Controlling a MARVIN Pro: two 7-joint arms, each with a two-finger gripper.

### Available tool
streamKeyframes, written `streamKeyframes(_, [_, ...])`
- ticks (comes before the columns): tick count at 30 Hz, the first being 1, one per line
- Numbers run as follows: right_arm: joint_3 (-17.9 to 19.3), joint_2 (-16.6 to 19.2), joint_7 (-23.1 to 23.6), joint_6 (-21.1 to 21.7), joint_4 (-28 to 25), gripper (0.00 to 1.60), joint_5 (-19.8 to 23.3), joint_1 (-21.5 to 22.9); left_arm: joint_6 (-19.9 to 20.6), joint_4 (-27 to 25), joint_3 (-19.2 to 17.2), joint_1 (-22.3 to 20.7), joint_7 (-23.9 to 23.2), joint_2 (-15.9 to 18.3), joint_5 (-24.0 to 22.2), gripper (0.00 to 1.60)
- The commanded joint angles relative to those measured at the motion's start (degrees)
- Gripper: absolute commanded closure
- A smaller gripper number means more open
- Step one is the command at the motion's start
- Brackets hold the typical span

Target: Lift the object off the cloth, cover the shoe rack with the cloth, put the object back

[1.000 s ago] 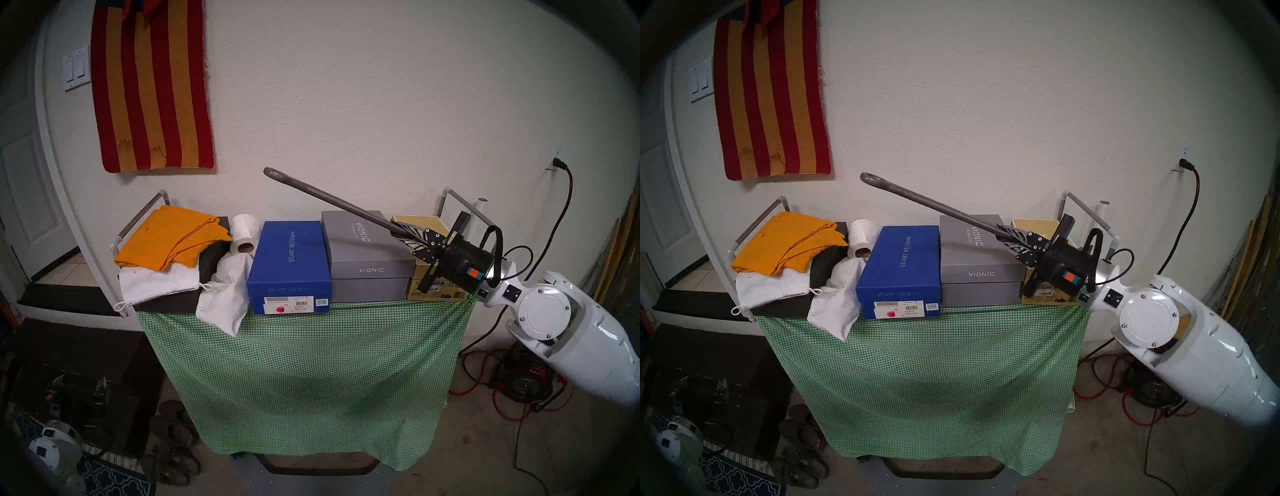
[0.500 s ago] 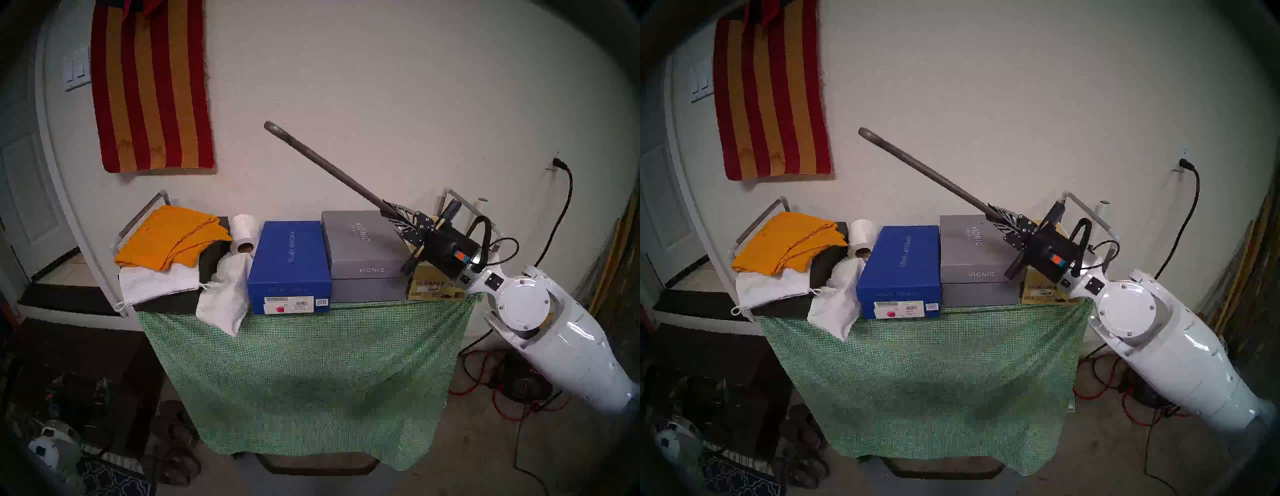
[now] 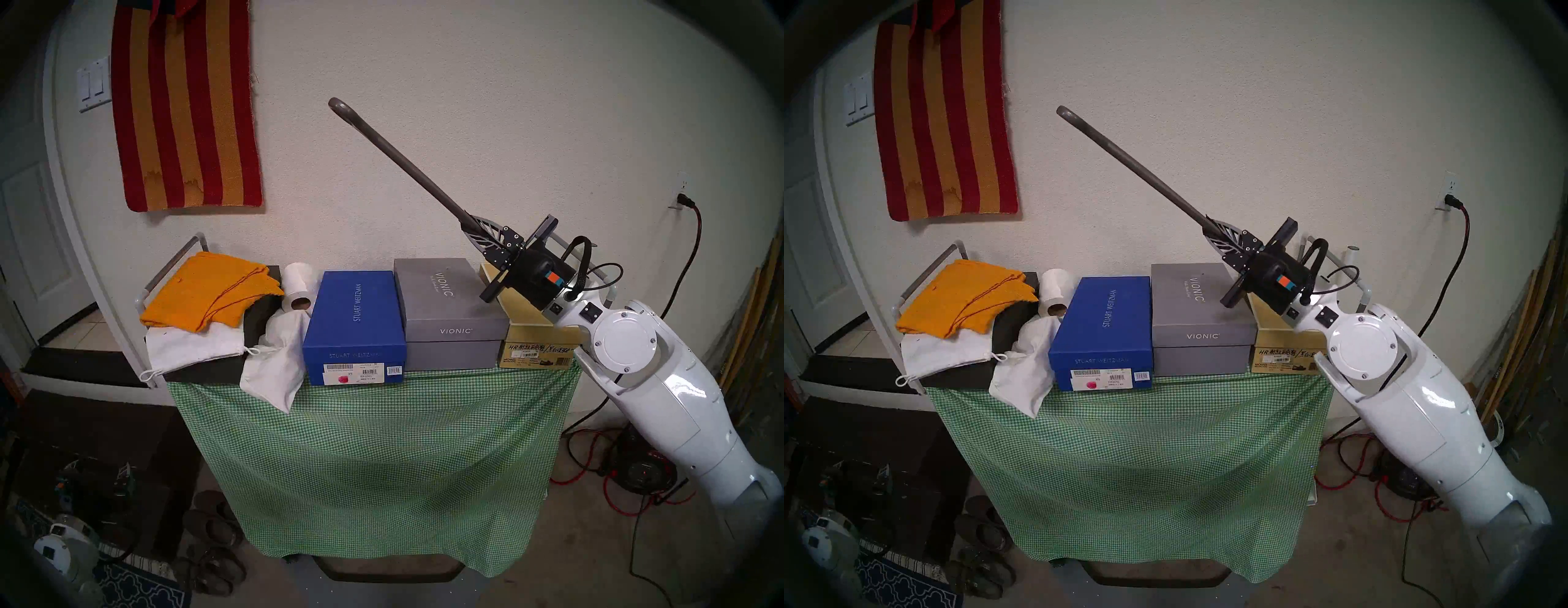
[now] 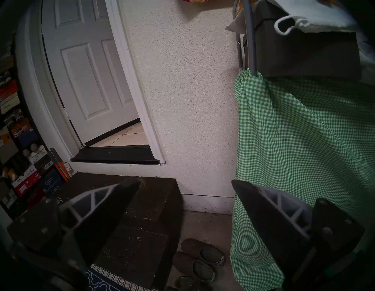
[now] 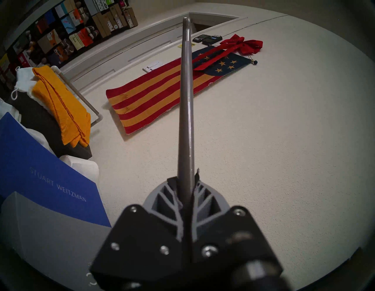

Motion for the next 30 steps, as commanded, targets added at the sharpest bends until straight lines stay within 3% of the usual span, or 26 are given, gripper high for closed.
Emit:
streamKeyframes(1, [0.58, -3.34, 2.59, 1.61, 2.14, 1.60, -0.96, 6.43, -0.04, -0.23, -0.36, 0.50, -0.19, -0.39, -0.15, 0.00])
streamKeyframes(20, [-1.46, -7.66, 16.25, 8.22, 6.96, 1.60, -4.83, 17.60, 0.73, -0.39, -0.85, 0.50, -1.24, -1.13, -0.15, 0.00])
streamKeyframes(22, [-2.52, -8.17, 18.61, 9.36, 8.08, 1.60, -5.24, 20.73, 0.83, -0.42, -0.94, 0.50, -1.39, -1.24, -0.15, 0.00])
streamKeyframes(25, [-2.20, -8.64, 19.91, 9.90, 8.12, 1.60, -5.54, 20.44, 0.89, -0.44, -1.00, 0.50, -1.49, -1.31, -0.16, 0.00])
streamKeyframes(26, [-3.16, -8.76, 21.38, 10.62, 9.19, 1.60, -5.72, 22.93, 0.94, -0.46, -1.05, 0.50, -1.57, -1.38, -0.16, 0.00])
streamKeyframes(27, [-2.58, -8.96, 21.90, 10.78, 8.95, 1.60, -5.95, 21.80, 0.97, -0.48, -1.08, 0.50, -1.62, -1.42, -0.17, 0.00])
streamKeyframes(30, [-2.90, -9.12, 24.74, 12.07, 10.29, 1.60, -6.45, 23.91, 1.09, -0.53, -1.21, 0.50, -1.80, -1.56, -0.18, 0.00])
